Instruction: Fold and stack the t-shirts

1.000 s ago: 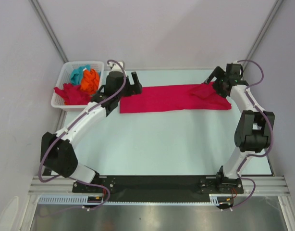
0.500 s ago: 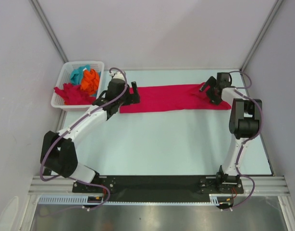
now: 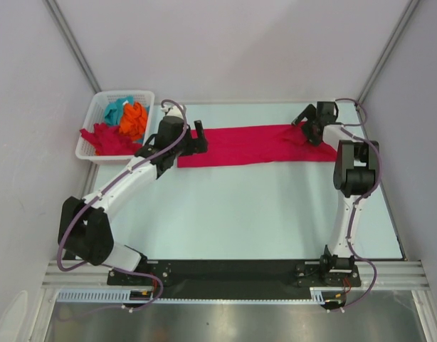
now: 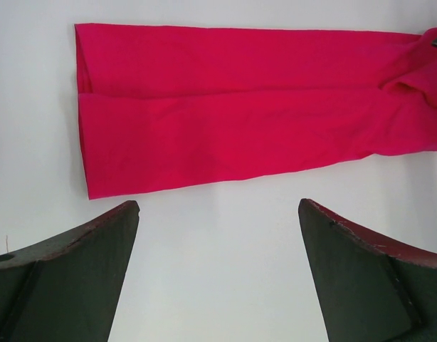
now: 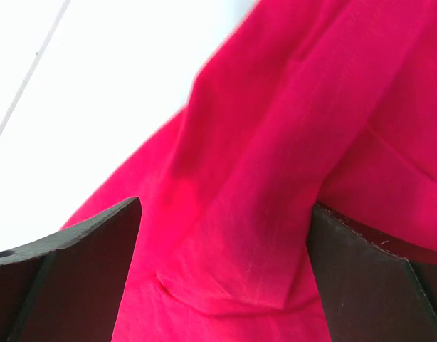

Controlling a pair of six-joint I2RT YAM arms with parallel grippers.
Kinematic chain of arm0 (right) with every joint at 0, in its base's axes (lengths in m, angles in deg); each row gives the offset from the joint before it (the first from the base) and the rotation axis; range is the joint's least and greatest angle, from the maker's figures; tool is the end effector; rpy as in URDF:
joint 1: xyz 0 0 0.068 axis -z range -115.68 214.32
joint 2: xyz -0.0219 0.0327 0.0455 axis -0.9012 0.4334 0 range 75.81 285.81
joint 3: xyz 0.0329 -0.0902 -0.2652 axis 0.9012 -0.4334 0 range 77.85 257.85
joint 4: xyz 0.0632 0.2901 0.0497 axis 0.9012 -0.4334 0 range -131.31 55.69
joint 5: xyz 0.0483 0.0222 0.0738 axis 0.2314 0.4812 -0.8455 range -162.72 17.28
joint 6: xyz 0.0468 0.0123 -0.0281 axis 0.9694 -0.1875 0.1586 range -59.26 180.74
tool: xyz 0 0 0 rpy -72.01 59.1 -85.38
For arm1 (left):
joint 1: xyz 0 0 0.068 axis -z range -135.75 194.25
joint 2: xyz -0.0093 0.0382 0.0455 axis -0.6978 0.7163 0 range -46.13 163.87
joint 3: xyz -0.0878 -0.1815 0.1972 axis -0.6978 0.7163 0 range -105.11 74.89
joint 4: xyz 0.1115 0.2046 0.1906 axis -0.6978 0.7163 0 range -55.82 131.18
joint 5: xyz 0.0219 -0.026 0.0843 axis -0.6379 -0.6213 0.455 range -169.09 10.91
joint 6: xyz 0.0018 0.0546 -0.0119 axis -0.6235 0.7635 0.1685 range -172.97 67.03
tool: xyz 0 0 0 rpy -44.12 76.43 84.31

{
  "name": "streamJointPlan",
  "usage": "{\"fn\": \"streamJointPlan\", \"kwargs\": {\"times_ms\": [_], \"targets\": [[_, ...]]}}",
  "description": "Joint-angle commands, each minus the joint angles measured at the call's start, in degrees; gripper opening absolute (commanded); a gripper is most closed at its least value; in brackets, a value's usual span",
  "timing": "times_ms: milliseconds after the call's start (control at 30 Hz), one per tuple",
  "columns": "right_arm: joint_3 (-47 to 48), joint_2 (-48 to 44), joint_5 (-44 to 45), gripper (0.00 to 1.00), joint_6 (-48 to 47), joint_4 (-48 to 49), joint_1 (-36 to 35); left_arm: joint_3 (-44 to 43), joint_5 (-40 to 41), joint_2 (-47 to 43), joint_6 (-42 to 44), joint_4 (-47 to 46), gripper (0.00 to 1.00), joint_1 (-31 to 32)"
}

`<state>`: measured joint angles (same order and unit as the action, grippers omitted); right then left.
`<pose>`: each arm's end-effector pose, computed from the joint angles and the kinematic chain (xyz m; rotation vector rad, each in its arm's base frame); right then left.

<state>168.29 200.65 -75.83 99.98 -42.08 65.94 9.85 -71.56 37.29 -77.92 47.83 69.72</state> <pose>0.5301 -0.0128 0.1499 0.7899 2.2010 0.3944 0.3407 -0.1567 0.2922 -0.0686 2.1471 -0.3786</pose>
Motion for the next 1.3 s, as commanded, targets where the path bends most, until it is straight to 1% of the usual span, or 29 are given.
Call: {"fn": "streamJointPlan", "kwargs": {"times_ms": [0, 200, 333, 367, 467, 800, 900, 967, 1100, 1267], "targets": [[5.3, 2.6, -0.1, 1.00, 1.3, 1.7, -0.9, 0.2, -1.6, -0.8, 0.2, -1.2, 1.00, -0.4], [9.2, 4.4, 0.0, 1.00, 1.1, 2.6, -1.5, 0.4, -2.3, 0.3, -0.2, -1.9, 1.00, -0.4], [14.9, 6.7, -1.0, 1.00, 1.9, 1.7, -1.5, 0.4, -3.0, 0.9, -0.5, -2.0, 1.00, -0.5], [16.0, 7.2, -0.9, 1.00, 1.8, 1.3, -3.1, 0.5, -3.0, 1.0, -0.5, -2.0, 1.00, -0.5], [18.6, 7.9, -0.8, 1.00, 1.3, -0.5, -3.6, 0.7, -3.0, 1.0, -0.5, -2.0, 1.00, -0.5], [16.5, 3.6, -0.5, 1.00, -1.2, -3.1, -3.9, 1.3, -3.1, 2.0, -0.8, -2.8, 1.00, -0.5], [14.3, 1.5, 0.4, 1.00, -4.3, -4.7, -3.9, 1.1, -3.7, 3.1, -0.7, -2.9, 1.00, -0.5], [14.7, 1.6, 0.1, 1.00, -6.2, -6.2, -3.7, 1.0, -3.8, 3.9, -0.8, -3.0, 1.00, -0.5], [16.3, 5.1, -2.3, 1.00, -5.5, -4.9, -4.8, 0.3, -4.9, 5.0, -0.9, -2.8, 1.00, -0.5], [22.7, 10.2, -0.6, 1.00, -4.3, -5.8, -7.6, -0.1, -3.8, 5.3, -0.5, -2.7, 1.00, -0.5]]}}
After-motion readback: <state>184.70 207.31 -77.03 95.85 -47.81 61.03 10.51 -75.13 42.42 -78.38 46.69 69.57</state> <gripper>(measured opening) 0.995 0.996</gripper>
